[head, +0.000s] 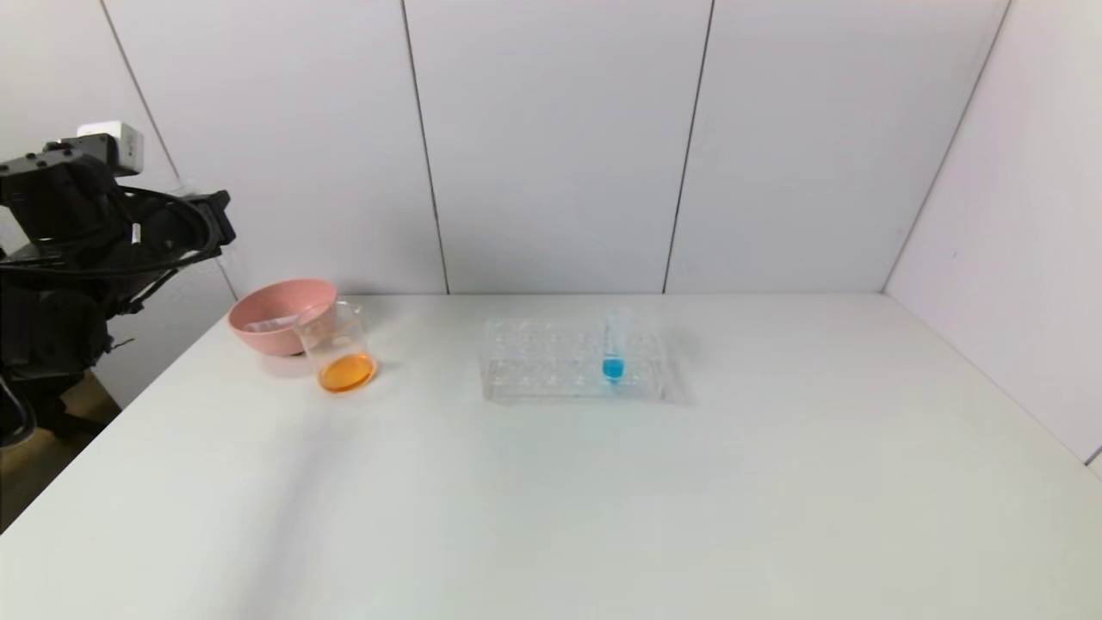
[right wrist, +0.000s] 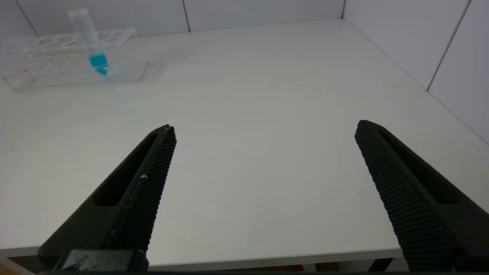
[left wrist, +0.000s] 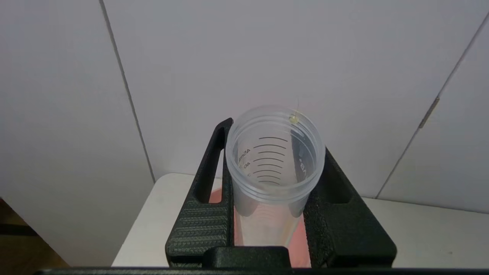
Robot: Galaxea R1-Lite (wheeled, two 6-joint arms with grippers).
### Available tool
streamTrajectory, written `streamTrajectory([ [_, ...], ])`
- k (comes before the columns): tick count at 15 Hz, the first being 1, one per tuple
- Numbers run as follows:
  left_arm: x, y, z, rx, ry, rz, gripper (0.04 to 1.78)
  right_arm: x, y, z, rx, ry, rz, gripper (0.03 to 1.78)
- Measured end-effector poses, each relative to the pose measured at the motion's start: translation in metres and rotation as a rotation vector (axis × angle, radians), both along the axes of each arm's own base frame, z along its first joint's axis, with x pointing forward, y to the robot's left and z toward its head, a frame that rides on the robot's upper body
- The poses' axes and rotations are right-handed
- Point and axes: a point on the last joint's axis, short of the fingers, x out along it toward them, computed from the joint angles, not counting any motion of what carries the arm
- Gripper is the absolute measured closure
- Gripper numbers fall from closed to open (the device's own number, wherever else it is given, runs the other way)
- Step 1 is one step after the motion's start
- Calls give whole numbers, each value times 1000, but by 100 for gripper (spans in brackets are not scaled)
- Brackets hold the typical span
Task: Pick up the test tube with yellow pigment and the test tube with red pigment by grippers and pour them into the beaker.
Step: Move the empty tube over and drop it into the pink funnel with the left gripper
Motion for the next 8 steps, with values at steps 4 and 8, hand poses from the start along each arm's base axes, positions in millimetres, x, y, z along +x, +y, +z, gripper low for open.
streamTrajectory([
  [4,30,6,-33,-3,5,-4,131,0,0,0,0,0,0,10],
  [8,67,12,-63,-32,30,-11,131,0,0,0,0,0,0,10],
])
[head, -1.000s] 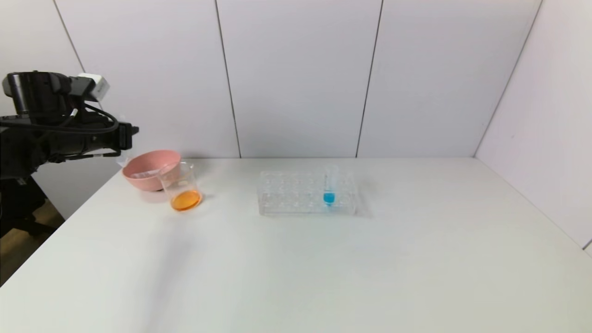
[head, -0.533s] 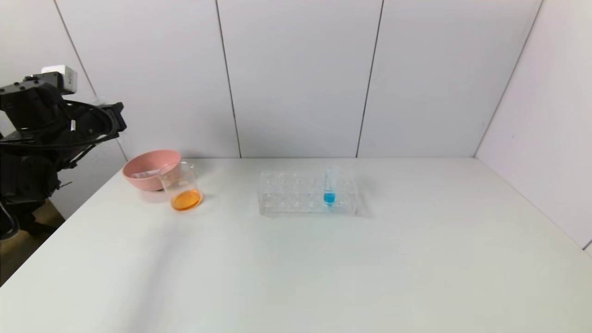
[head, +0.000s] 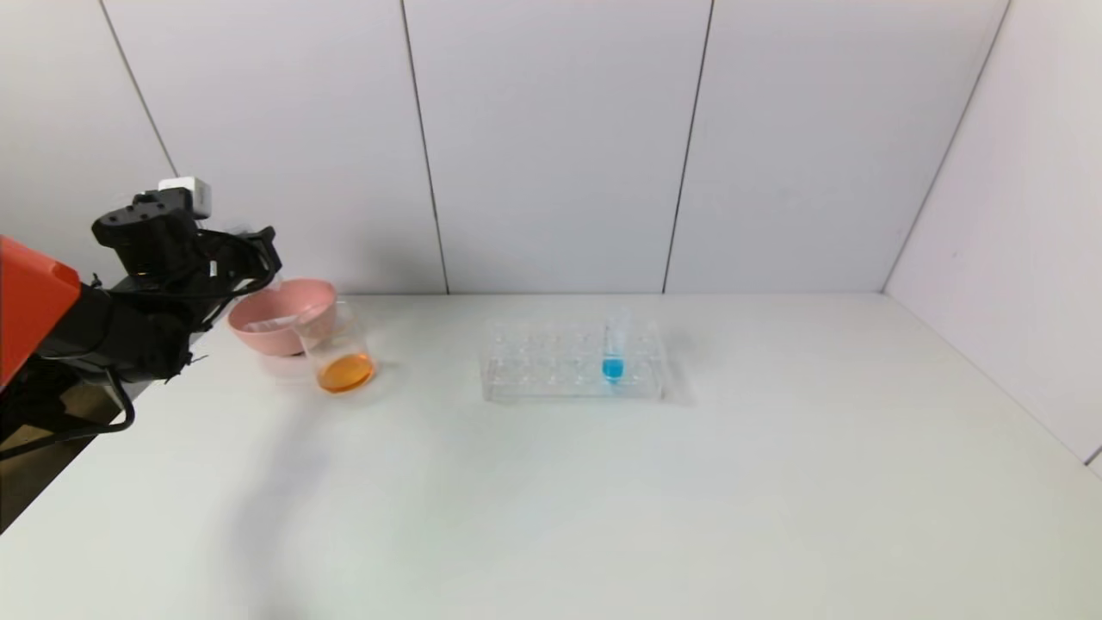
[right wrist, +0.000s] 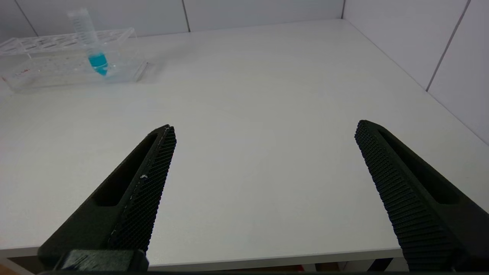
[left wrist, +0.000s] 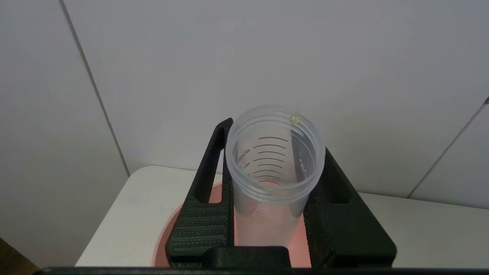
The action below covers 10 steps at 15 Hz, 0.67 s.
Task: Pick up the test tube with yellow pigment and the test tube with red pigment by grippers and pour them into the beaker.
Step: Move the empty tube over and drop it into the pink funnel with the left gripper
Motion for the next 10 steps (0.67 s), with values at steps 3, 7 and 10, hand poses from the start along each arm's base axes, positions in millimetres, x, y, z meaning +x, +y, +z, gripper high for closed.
streamTrajectory([
  [3,21,4,-18,-25,28,-8,131,0,0,0,0,0,0,10],
  [7,30,4,-33,-28,58,-35,131,0,0,0,0,0,0,10],
  [10,32,3,-37,-29,65,-35,126,0,0,0,0,0,0,10],
])
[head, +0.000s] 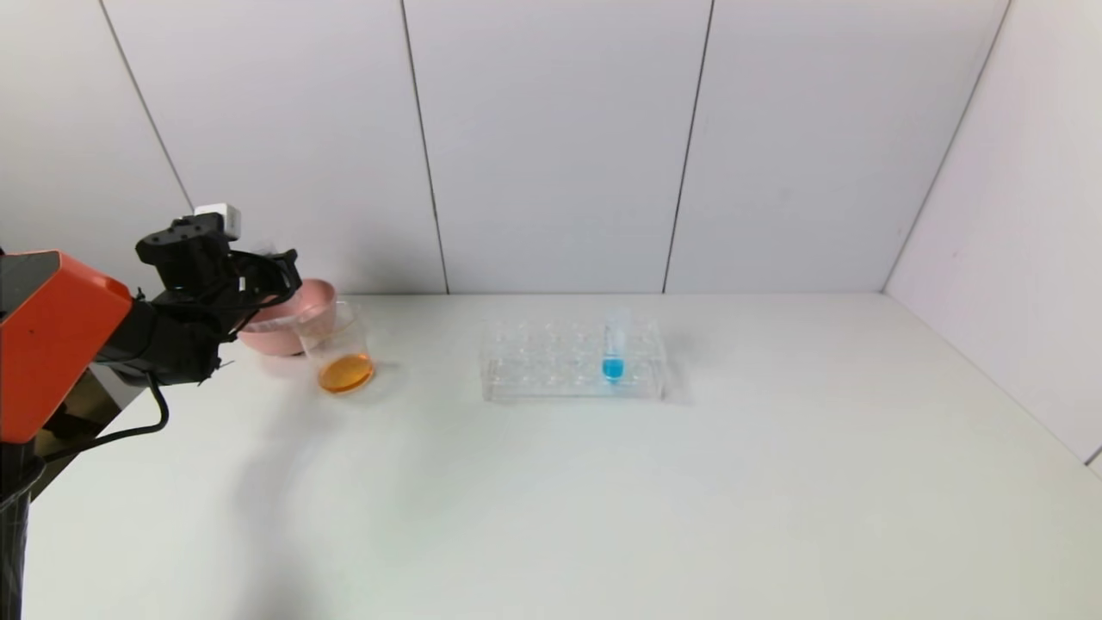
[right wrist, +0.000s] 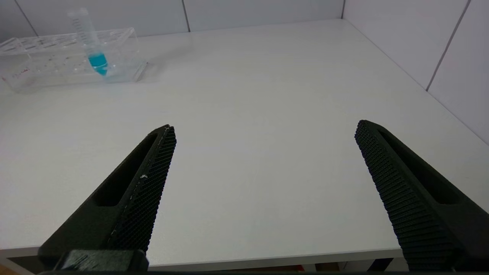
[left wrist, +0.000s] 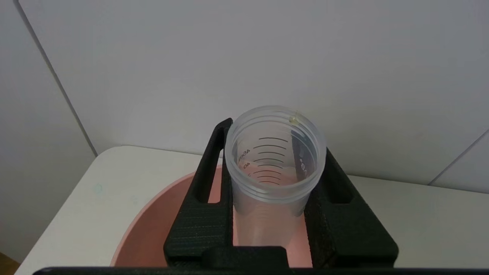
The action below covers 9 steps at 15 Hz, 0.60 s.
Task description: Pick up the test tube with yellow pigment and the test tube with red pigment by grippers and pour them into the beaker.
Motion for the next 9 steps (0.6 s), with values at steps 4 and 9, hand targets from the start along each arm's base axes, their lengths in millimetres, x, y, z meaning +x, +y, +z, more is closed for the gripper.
streamTrajectory([
  [4,0,0,1,11,-5,2,86,0,0,0,0,0,0,10],
  [9,-3,-5,13,16,-21,-8,18,0,0,0,0,0,0,10],
])
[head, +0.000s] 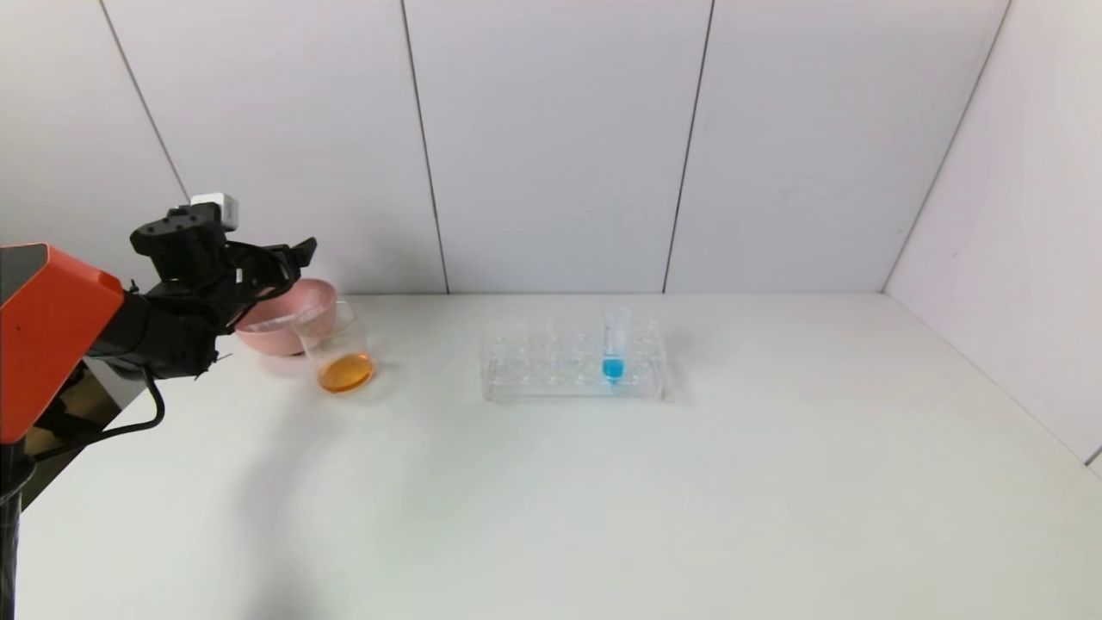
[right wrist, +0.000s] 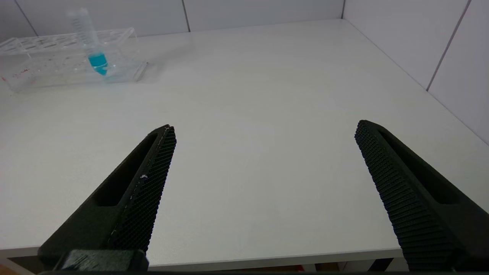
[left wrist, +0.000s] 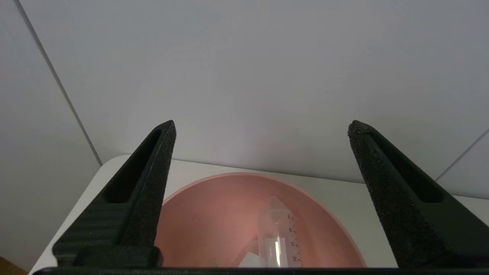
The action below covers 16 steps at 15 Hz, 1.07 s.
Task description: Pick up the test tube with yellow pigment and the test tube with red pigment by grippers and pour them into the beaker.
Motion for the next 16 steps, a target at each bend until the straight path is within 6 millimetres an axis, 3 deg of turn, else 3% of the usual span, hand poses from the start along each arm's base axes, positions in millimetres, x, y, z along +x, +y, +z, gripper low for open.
streamTrajectory([
  [4,-9,-24,29,8,-40,-66,4,0,0,0,0,0,0,10],
  [7,-36,-52,50,10,-44,-177,4,0,0,0,0,0,0,10],
  [10,-87,-76,71,18,-35,-308,4,0,0,0,0,0,0,10],
  [16,-225,-93,132,131,-135,-383,4,0,0,0,0,0,0,10],
])
